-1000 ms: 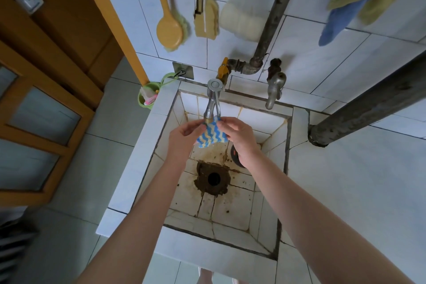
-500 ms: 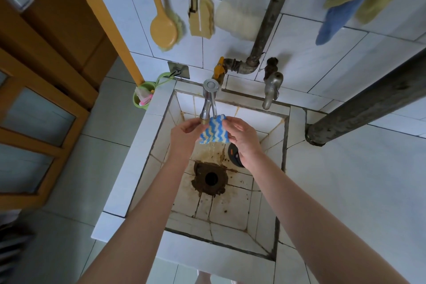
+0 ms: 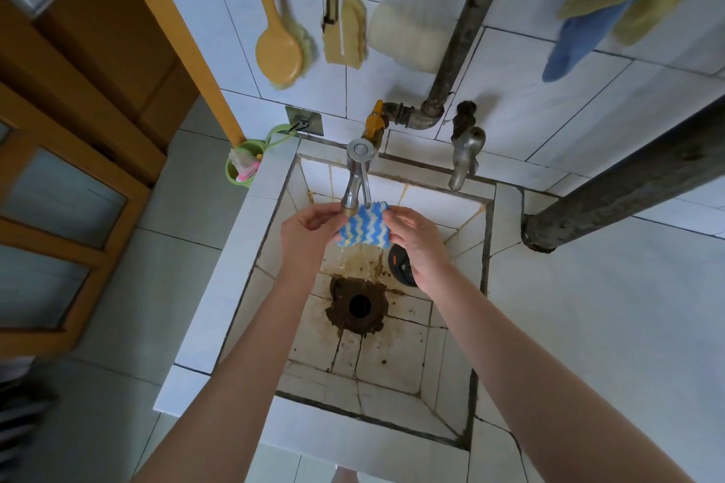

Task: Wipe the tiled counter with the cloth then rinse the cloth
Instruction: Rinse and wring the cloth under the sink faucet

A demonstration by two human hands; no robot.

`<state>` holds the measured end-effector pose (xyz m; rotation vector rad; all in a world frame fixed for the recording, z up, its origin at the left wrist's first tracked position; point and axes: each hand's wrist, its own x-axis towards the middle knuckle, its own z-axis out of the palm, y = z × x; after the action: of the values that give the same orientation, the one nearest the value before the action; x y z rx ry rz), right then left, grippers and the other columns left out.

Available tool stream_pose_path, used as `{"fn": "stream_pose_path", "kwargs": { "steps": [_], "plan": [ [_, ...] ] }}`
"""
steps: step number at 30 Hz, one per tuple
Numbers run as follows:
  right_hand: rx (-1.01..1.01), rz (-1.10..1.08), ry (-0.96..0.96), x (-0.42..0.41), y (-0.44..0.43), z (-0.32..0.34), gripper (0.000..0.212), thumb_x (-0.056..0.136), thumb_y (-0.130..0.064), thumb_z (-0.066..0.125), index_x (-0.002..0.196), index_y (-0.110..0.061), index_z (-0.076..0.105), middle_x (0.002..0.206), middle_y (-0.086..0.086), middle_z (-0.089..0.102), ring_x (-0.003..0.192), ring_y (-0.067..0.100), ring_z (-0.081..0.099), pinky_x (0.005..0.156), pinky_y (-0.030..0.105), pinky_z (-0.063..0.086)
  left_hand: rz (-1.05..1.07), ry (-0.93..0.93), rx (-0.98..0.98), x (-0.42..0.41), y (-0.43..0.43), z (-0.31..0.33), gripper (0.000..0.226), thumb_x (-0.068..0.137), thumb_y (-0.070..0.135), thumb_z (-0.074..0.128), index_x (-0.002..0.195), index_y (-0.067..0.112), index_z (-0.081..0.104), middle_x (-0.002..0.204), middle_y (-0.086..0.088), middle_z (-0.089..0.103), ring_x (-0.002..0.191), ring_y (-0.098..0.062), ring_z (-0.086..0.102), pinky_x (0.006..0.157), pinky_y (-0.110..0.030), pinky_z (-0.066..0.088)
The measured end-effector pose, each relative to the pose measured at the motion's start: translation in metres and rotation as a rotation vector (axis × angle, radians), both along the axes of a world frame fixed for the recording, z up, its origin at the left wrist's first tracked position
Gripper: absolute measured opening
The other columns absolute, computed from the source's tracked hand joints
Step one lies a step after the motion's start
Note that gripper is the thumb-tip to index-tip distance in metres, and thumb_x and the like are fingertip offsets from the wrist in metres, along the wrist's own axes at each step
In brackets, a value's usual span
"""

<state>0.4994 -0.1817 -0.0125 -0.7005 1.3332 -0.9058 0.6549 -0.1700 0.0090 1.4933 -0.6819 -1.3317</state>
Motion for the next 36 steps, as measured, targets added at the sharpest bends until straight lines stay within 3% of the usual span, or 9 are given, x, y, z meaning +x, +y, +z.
{"fn": "stream_pose_path", "kwargs": {
  "steps": [10, 16, 20, 23, 26, 28, 32, 34, 36],
  "plan": [
    [0.04, -0.013, -0.038, -0.003, 0.001, 0.001, 0.01, 0.089, -0.024, 0.061, 0.095, -0.017, 0.063, 0.112, 0.008, 0.063, 0.111, 0.027, 0.058, 0.098, 0.039, 0.047, -0.031, 0.002, -0.012, -0.005, -0.005, -0.007, 0.021, 0.09, -0.003, 0.053, 0.096, 0.013, 0.064, 0.097, -0.007, 0.068, 0.095, -0.021, 0.065, 0.073, -0.018, 0.055],
    [0.039, 0.003, -0.055, 0.006, -0.001, 0.004, 0.009, 0.091, -0.024, 0.059, 0.095, -0.017, 0.061, 0.113, 0.008, 0.061, 0.111, 0.024, 0.057, 0.087, 0.028, 0.049, -0.037, 0.0, -0.027, 0.003, 0.003, -0.006, 0.021, 0.087, 0.002, 0.059, 0.093, 0.021, 0.065, 0.095, -0.004, 0.069, 0.09, -0.016, 0.065, 0.073, -0.018, 0.054],
    [0.033, 0.034, -0.03, 0.017, -0.004, 0.004, 0.021, 0.09, -0.025, 0.059, 0.104, -0.01, 0.062, 0.113, 0.009, 0.063, 0.108, 0.024, 0.059, 0.092, 0.033, 0.049, -0.152, -0.209, 0.014, 0.011, 0.005, -0.01, 0.025, 0.082, 0.009, 0.068, 0.105, 0.018, 0.065, 0.103, -0.005, 0.068, 0.094, -0.017, 0.064, 0.083, -0.025, 0.053],
    [0.016, 0.077, 0.014, 0.027, -0.005, 0.007, 0.025, 0.092, -0.023, 0.058, 0.11, -0.006, 0.061, 0.112, 0.008, 0.064, 0.098, 0.016, 0.061, 0.074, 0.017, 0.05, -0.19, -0.259, 0.04, 0.016, 0.007, -0.01, 0.029, 0.082, 0.01, 0.068, 0.11, 0.005, 0.065, 0.098, -0.009, 0.068, 0.092, -0.019, 0.064, 0.086, -0.029, 0.052],
    [-0.003, 0.092, 0.038, 0.032, -0.005, 0.007, 0.023, 0.092, -0.017, 0.056, 0.111, -0.004, 0.06, 0.105, 0.004, 0.063, 0.087, 0.005, 0.059, 0.058, 0.004, 0.045, -0.158, -0.277, 0.002, 0.019, 0.011, -0.006, 0.019, 0.086, 0.01, 0.063, 0.104, 0.005, 0.065, 0.09, -0.003, 0.067, 0.079, -0.004, 0.063, 0.073, -0.012, 0.051],
    [-0.007, 0.115, 0.058, 0.034, -0.005, 0.006, 0.02, 0.092, -0.016, 0.056, 0.109, -0.006, 0.061, 0.108, 0.005, 0.063, 0.092, 0.009, 0.059, 0.059, 0.006, 0.046, -0.15, -0.297, -0.02, 0.021, 0.013, -0.004, 0.012, 0.089, 0.011, 0.059, 0.1, 0.009, 0.063, 0.087, 0.002, 0.064, 0.075, 0.003, 0.061, 0.066, -0.006, 0.047],
    [0.012, 0.191, 0.068, 0.04, -0.006, 0.005, 0.017, 0.093, -0.017, 0.055, 0.108, -0.011, 0.06, 0.11, 0.002, 0.061, 0.104, 0.016, 0.056, 0.074, 0.017, 0.048, -0.111, -0.282, -0.019, 0.025, 0.017, -0.006, 0.009, 0.092, 0.015, 0.055, 0.099, 0.012, 0.059, 0.099, -0.009, 0.061, 0.093, -0.017, 0.061, 0.071, -0.015, 0.053],
    [0.017, 0.244, 0.089, 0.041, -0.006, 0.004, 0.021, 0.092, -0.019, 0.056, 0.111, -0.009, 0.059, 0.113, 0.003, 0.061, 0.108, 0.019, 0.056, 0.086, 0.027, 0.049, -0.07, -0.238, -0.009, 0.026, 0.018, -0.005, 0.014, 0.093, 0.015, 0.054, 0.104, 0.008, 0.057, 0.104, -0.011, 0.059, 0.094, -0.019, 0.062, 0.069, -0.017, 0.055],
    [0.024, 0.3, 0.094, 0.039, -0.006, 0.003, 0.028, 0.09, -0.015, 0.059, 0.116, -0.004, 0.058, 0.117, 0.009, 0.06, 0.11, 0.023, 0.057, 0.086, 0.03, 0.051, -0.037, -0.229, -0.011, 0.026, 0.017, -0.003, 0.018, 0.093, 0.014, 0.053, 0.108, 0.006, 0.056, 0.106, -0.01, 0.059, 0.093, -0.018, 0.063, 0.066, -0.015, 0.055]
  ]
}}
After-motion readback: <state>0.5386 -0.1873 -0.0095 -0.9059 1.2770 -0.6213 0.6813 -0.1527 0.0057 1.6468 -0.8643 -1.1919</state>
